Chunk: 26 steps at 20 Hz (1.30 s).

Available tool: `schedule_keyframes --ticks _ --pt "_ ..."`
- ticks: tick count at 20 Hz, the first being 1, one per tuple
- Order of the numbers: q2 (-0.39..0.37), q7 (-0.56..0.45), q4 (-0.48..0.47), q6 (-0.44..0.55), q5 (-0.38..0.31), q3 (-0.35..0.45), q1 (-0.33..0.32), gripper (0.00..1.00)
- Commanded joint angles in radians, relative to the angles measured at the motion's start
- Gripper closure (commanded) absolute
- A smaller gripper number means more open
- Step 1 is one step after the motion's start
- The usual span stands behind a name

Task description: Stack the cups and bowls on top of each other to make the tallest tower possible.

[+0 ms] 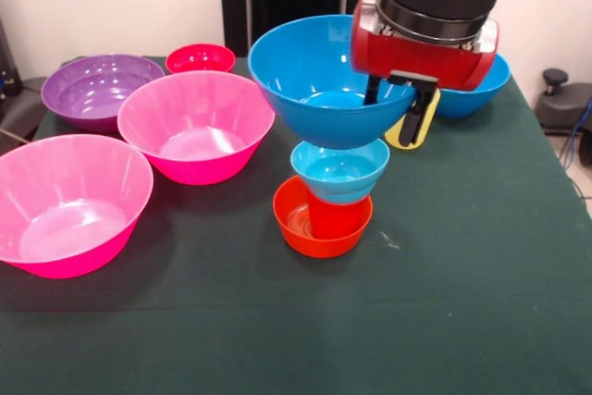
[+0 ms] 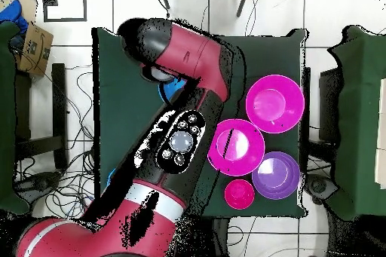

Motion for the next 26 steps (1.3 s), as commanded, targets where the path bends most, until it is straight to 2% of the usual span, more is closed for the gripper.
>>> schedule_keyframes --ticks 1,8,16,26 --pt "-0.013 0.16 0.111 -0.011 -0.059 0.124 0.037 1.0" --pt "-0.044 0.163 0.197 -0.113 -0.038 0.17 0.048 1.0" --pt "-0.058 0.194 0.28 -0.189 -0.052 0.166 0.055 1.0" --pt "-0.045 0.199 0.291 -0.296 -0.078 0.141 0.074 1.0"
